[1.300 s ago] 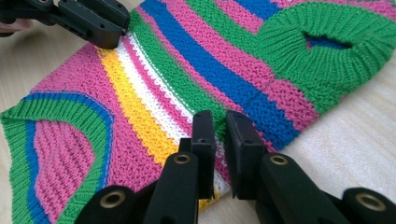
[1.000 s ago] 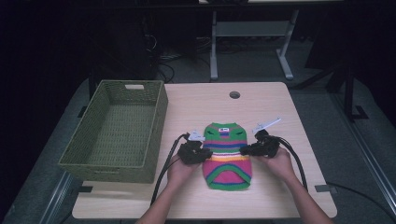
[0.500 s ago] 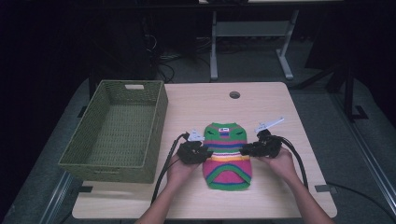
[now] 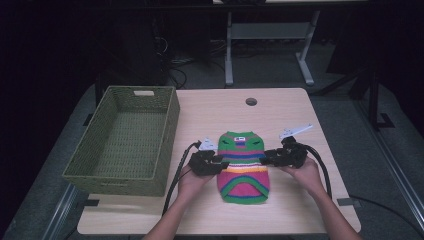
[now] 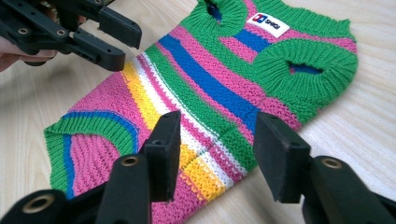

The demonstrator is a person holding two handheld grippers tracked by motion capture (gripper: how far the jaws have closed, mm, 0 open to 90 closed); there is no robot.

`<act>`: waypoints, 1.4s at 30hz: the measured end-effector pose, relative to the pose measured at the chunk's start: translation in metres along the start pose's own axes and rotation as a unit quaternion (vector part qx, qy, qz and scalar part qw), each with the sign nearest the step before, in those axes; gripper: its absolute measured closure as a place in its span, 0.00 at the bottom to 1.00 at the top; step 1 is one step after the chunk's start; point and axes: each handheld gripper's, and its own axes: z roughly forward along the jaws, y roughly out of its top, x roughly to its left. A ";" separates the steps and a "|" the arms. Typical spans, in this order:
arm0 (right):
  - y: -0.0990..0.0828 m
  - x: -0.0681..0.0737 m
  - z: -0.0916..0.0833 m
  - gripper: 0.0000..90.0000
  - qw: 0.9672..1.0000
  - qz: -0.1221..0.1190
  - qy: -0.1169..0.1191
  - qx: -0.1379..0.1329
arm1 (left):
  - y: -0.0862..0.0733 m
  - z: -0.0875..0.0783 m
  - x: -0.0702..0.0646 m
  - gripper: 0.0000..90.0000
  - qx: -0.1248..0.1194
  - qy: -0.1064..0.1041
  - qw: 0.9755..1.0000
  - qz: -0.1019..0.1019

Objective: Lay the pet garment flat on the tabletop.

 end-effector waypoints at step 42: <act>-0.007 0.002 -0.026 0.35 1.000 0.003 0.008 0.000 | -0.002 -0.016 -0.003 0.31 -0.008 -0.005 1.000 -0.024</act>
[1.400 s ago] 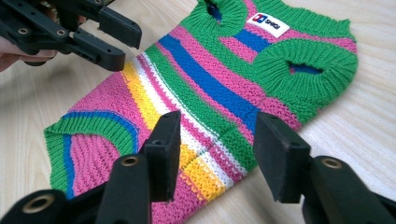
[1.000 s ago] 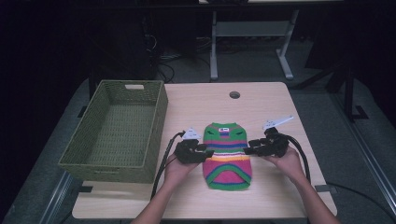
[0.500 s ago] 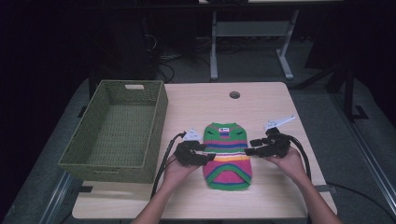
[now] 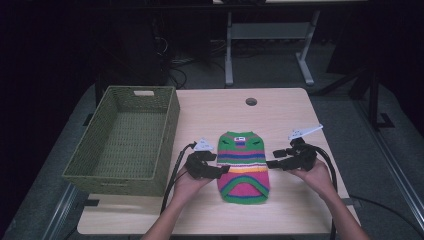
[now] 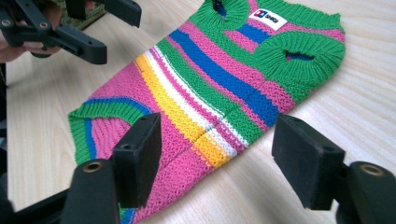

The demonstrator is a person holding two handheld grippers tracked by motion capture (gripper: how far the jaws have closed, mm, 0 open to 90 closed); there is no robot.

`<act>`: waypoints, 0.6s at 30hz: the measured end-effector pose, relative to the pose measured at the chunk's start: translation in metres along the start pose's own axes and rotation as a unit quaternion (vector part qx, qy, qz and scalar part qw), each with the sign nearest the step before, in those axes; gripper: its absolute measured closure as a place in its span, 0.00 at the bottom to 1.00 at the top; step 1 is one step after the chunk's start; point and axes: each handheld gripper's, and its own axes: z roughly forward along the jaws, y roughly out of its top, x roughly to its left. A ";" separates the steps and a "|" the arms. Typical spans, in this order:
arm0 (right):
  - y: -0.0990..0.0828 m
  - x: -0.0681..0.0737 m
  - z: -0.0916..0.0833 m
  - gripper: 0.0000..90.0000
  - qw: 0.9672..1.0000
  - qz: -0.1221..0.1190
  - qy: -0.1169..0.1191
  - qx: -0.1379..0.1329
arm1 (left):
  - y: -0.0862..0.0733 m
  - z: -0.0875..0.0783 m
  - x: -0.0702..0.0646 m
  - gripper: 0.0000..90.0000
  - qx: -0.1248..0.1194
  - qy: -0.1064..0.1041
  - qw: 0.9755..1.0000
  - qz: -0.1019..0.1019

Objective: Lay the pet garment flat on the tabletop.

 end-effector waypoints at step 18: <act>-0.015 -0.005 -0.017 0.34 1.000 0.010 -0.005 -0.001 | -0.008 -0.007 -0.005 0.29 0.000 -0.001 1.000 -0.004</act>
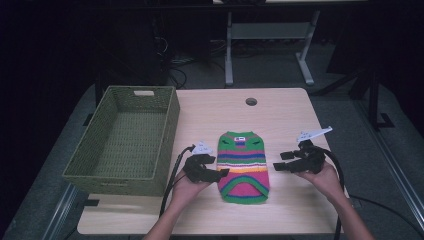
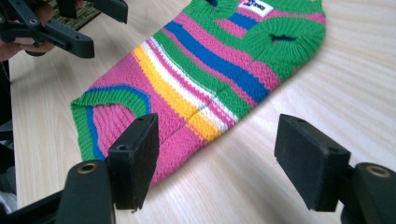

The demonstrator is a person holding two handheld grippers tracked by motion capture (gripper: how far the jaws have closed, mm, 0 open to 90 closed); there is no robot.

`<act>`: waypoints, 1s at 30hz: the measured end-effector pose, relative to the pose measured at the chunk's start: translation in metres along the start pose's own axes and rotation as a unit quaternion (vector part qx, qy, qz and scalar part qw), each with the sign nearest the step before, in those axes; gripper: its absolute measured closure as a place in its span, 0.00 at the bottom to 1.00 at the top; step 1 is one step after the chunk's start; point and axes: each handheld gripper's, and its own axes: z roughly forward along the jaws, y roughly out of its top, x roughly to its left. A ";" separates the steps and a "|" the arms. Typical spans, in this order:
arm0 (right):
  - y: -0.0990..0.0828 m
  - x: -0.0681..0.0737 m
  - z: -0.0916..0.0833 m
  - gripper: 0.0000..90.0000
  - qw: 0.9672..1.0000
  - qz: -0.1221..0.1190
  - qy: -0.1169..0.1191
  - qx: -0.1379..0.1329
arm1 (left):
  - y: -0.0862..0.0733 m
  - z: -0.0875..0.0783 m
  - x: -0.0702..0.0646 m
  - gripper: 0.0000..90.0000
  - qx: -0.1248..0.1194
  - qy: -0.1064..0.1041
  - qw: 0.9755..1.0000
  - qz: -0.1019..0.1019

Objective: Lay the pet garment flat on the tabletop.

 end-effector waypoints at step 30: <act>-0.044 0.001 -0.030 0.33 0.999 0.009 -0.033 -0.006 | -0.024 -0.016 -0.012 0.29 0.003 -0.003 1.000 0.014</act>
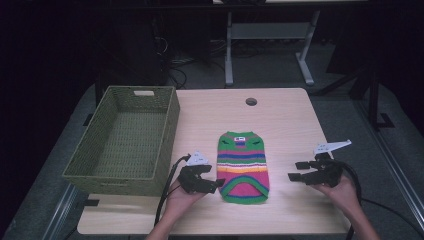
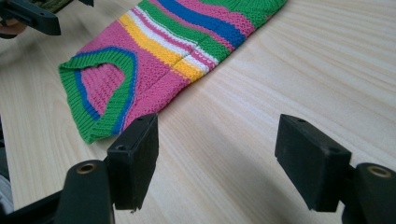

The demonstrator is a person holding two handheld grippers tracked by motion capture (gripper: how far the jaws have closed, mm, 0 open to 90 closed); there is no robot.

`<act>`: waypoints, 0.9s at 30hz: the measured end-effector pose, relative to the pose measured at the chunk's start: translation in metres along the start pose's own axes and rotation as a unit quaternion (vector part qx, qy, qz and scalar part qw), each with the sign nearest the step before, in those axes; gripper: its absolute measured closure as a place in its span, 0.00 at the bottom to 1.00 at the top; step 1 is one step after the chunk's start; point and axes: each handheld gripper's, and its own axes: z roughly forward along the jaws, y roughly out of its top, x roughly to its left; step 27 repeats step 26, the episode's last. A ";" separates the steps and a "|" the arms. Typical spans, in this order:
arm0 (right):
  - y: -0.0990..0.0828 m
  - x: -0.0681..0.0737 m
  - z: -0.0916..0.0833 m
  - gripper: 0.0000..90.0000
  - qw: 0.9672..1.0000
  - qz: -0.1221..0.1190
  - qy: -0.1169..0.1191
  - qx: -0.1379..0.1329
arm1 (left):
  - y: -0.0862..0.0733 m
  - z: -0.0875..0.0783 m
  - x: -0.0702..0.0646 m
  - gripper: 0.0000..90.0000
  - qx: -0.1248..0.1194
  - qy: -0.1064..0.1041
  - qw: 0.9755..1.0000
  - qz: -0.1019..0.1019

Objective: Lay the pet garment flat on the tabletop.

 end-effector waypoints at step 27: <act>-0.049 0.030 -0.022 0.32 0.999 -0.008 -0.036 -0.032 | -0.026 -0.024 -0.022 0.29 -0.037 -0.014 0.999 -0.012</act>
